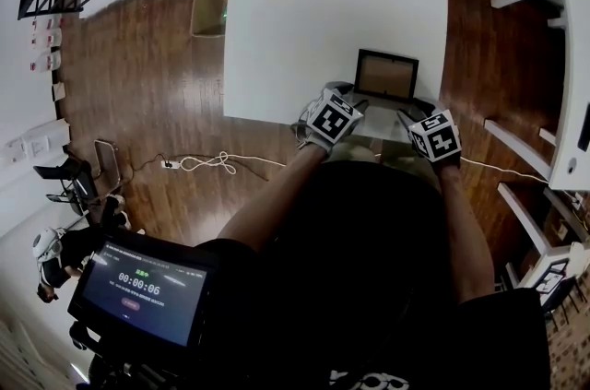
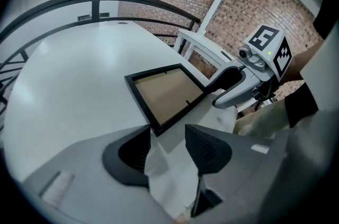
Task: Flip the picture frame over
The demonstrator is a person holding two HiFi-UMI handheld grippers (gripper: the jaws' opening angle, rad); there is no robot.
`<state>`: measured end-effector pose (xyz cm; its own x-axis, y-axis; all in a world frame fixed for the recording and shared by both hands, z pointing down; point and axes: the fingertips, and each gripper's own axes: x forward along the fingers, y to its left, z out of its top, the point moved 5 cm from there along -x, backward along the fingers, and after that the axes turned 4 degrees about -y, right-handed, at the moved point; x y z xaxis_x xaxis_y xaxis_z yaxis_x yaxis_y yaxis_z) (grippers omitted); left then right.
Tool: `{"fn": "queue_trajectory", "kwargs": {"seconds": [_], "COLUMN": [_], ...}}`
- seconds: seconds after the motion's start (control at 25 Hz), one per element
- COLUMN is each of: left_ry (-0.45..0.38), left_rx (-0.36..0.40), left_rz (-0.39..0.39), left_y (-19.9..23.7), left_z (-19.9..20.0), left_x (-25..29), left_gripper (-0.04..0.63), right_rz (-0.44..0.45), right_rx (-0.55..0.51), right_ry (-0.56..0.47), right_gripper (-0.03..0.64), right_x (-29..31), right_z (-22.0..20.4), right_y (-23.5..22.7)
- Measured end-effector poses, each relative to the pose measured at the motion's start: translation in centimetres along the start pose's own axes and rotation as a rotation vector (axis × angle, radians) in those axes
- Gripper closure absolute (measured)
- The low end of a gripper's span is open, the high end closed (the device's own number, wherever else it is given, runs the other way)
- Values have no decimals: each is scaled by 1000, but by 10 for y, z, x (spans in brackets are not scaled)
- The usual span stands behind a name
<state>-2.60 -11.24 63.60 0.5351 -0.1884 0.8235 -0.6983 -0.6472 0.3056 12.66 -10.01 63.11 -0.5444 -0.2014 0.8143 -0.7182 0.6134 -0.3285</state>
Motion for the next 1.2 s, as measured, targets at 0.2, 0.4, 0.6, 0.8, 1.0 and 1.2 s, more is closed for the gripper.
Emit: {"fn": "queue_trajectory", "kwargs": {"seconds": [0.2,0.4,0.6,0.8,1.0,1.2], "left_ry": [-17,-32,-69,-108,-127,-150], "left_rx": [-10,-30,-32,-48,-51,-55], "left_rz": [-14,-28,-33,-39,-43,-42], "left_y": [0,-3,-10,-13,-18,-21], "left_z": [3,4,9,14,16,19], "left_x": [-5,-10,-22,-36,-46,-56], "left_gripper": [387,383,380,383,382,382], "right_rz": [12,26,29,51,50,61], "right_rx": [3,-7,-28,-62,-87,-114], "right_ry": [0,-8,-34,-62,-79,-61], "right_gripper": [432,428,423,423,423,423], "right_x": [0,-5,-19,-35,-46,-54], "right_z": [-2,1,9,17,22,26], "right_y": [-1,-1,1,7,12,20]}}
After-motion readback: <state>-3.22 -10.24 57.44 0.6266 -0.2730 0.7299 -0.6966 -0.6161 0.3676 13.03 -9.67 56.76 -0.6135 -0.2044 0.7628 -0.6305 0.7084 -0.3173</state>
